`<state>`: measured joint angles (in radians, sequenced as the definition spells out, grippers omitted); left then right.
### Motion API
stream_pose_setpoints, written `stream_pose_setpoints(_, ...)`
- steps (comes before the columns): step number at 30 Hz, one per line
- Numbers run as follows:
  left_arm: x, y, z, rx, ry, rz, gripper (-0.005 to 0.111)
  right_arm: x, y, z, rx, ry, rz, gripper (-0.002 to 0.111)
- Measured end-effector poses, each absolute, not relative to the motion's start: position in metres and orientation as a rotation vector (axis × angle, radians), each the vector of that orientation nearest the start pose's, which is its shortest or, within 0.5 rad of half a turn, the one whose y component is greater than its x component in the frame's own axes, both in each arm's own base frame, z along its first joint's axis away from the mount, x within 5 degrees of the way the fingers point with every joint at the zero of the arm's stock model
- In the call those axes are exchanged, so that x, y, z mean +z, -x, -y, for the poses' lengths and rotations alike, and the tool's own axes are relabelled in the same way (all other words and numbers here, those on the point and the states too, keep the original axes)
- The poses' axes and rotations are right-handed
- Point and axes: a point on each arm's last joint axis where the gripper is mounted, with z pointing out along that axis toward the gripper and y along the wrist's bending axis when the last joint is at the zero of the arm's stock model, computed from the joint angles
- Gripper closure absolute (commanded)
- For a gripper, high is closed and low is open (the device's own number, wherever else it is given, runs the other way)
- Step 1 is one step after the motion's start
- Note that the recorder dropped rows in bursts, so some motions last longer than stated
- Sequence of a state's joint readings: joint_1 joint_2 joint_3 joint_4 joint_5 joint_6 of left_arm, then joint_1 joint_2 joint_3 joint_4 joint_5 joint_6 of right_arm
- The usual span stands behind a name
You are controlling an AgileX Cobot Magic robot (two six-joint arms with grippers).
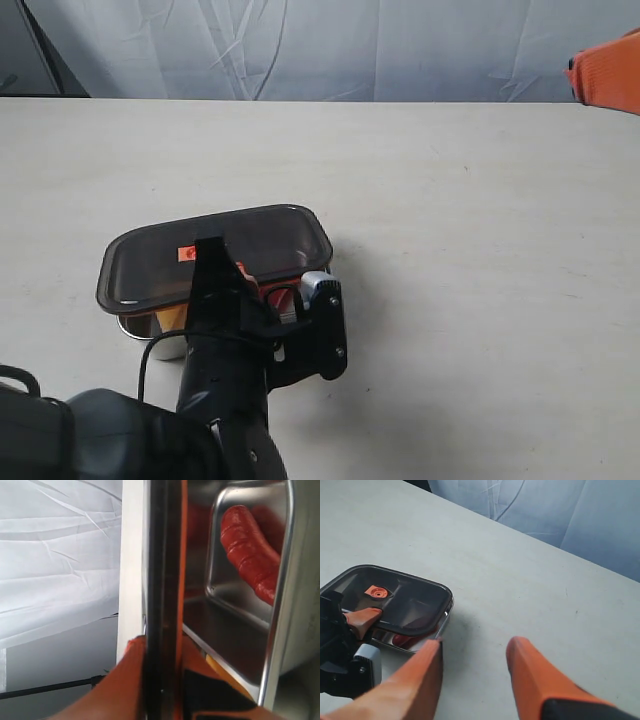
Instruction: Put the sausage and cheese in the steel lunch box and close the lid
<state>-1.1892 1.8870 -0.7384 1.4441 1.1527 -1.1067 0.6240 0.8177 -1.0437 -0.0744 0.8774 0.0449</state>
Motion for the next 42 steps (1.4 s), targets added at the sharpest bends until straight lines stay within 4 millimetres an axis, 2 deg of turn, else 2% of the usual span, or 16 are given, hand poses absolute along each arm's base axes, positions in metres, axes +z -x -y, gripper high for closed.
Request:
stream_pose_setpoints(8, 0.131, -0.177, 0.225, 1.056, -1.237, -1.830, 0.073, 0.405, -0.120, -0.080, 0.303, 0.630, -2.053, 0.065)
stream_pose_setpoints(16, 0.127, -0.170, 0.227, 1.016, -1.251, -1.874, 0.065, 0.405, -0.120, -0.080, 0.303, 0.630, -2.053, 0.065)
stream_pose_setpoints(23, 0.128, -0.170, 0.226, 1.037, -1.237, -1.875, 0.049, 0.405, -0.120, -0.080, 0.305, 0.628, -2.054, 0.065)
stream_pose_setpoints(42, 0.130, -0.168, 0.227, 1.057, -1.287, -1.914, 0.048, 0.405, -0.119, -0.080, 0.308, 0.628, -2.058, 0.065)
